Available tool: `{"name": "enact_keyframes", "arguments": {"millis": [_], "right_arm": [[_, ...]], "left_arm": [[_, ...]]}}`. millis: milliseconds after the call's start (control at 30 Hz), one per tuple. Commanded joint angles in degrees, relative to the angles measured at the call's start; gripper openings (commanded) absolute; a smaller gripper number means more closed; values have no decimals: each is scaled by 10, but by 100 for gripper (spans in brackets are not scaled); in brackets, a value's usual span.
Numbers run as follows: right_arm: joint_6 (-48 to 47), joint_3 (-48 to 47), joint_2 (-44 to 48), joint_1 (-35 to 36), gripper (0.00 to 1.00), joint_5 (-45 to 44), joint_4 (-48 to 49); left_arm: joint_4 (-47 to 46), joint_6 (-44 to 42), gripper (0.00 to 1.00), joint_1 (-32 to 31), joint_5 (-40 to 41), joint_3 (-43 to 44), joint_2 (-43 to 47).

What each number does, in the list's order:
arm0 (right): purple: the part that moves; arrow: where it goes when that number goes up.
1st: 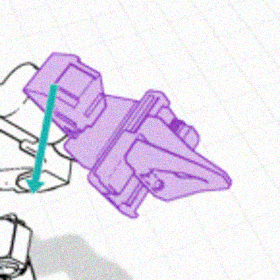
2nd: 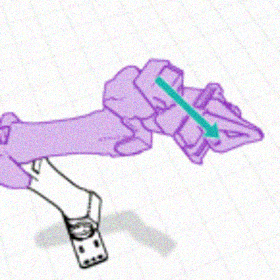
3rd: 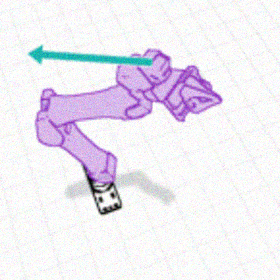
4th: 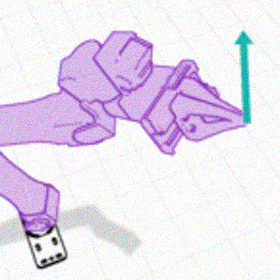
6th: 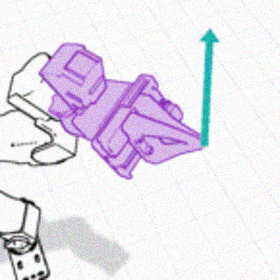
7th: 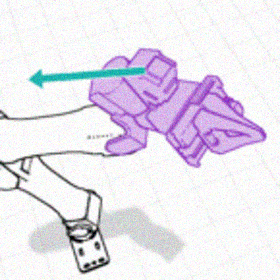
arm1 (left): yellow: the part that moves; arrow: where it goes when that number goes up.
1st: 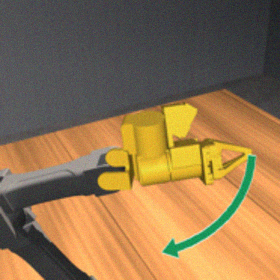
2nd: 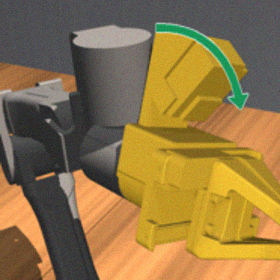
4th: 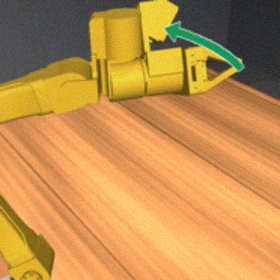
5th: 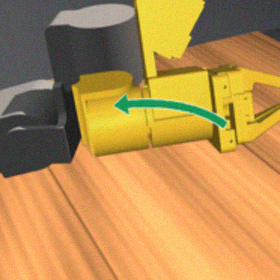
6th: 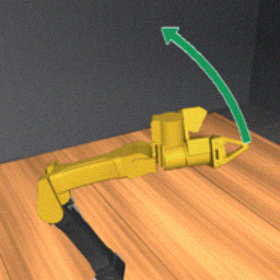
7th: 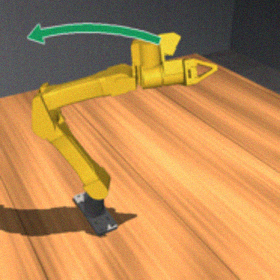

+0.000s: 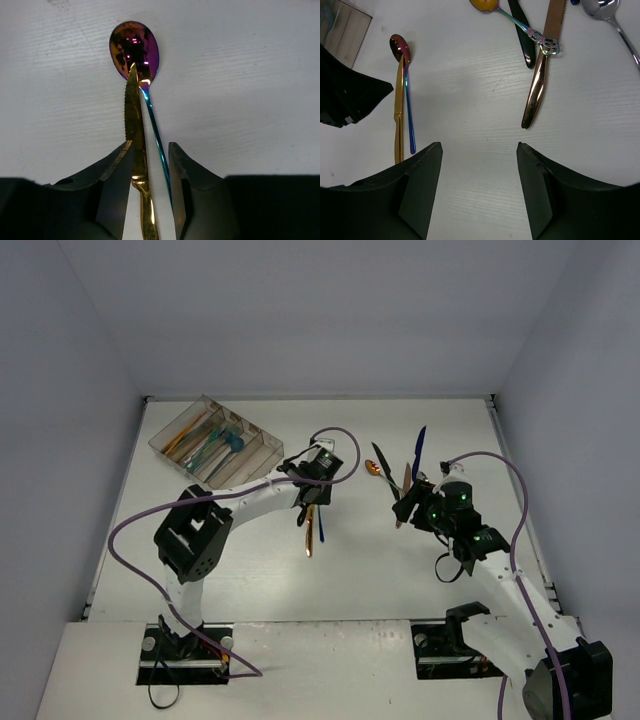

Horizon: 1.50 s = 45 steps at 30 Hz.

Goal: Sort the eating utensils into containers

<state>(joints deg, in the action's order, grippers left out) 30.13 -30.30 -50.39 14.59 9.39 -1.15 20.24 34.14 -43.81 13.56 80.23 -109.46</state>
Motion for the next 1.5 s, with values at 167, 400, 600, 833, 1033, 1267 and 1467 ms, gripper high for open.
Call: {"name": "enact_keyframes", "arguments": {"millis": [167,400,600,833,1033,1267,1467], "right_arm": [[2,3,6,-4,59,-11,23],[3,5,7,-4,59,-10,23],[3,6,9,-4,59,-10,22],[2,5,6,-4,59,-10,23],[2,9,6,-4,59,-10,23],[3,8,4,-4,59,-11,22],[4,10,10,-4,59,-10,23]], "left_arm": [[4,36,27,-12,4,48,-25],[25,37,26,-11,8,73,-62],[39,44,26,-4,14,76,-77],[44,52,26,7,15,70,-83],[42,49,26,11,25,63,-70],[36,35,26,12,26,62,-74],[48,34,26,15,16,85,-111]]}}
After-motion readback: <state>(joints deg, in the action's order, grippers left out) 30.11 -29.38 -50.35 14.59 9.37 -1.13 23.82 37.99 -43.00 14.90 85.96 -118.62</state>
